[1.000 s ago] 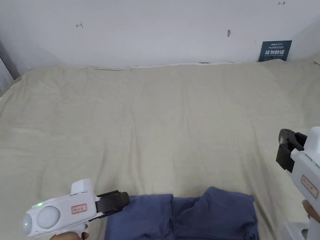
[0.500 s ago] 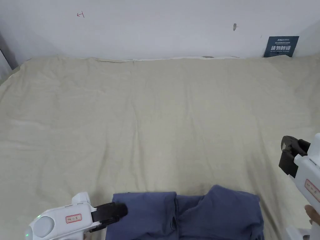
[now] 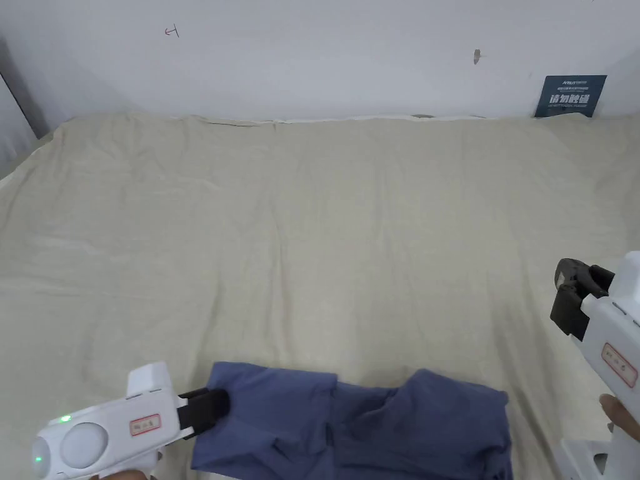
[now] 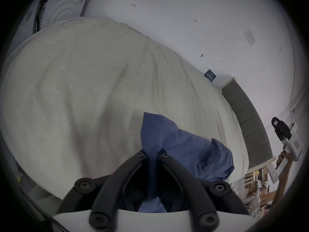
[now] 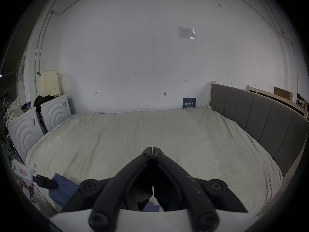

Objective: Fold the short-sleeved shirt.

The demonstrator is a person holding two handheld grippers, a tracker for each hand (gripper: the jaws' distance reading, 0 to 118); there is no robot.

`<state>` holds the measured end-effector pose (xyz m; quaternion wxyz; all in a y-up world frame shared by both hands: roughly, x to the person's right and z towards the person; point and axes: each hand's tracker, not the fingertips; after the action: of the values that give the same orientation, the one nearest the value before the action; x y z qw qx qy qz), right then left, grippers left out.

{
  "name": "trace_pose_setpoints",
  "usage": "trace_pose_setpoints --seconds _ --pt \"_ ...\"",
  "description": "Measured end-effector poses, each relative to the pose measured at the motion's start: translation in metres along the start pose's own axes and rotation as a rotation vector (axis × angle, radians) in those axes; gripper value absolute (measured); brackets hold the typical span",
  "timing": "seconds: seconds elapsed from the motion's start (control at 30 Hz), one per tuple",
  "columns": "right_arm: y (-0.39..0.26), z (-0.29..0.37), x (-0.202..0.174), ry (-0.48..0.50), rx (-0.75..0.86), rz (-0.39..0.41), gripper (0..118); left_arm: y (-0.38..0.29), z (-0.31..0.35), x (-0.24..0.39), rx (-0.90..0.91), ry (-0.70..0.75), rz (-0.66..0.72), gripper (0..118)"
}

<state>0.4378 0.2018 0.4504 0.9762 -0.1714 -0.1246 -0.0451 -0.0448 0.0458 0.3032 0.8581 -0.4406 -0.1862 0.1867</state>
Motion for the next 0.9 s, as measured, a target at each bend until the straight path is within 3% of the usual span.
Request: trace_pose_setpoints --seconds 0.27,0.4,0.6,0.73,0.9 --pt "0.0 0.002 0.002 0.039 0.019 -0.01 2 0.022 0.043 0.007 0.062 0.142 -0.046 11" --pt "-0.003 0.003 0.006 0.044 0.018 -0.014 2 0.018 0.035 0.07 0.029 0.081 -0.092 11" --pt "-0.007 0.008 0.024 0.027 0.021 -0.027 2 -0.003 -0.024 0.163 -0.101 -0.071 -0.199 11" --pt "-0.01 0.015 0.038 -0.003 0.019 -0.034 2 -0.034 -0.065 0.225 -0.187 -0.087 -0.271 11" --pt "-0.015 0.021 0.054 -0.043 0.01 -0.038 2 -0.07 -0.109 0.258 -0.258 -0.037 -0.343 11"
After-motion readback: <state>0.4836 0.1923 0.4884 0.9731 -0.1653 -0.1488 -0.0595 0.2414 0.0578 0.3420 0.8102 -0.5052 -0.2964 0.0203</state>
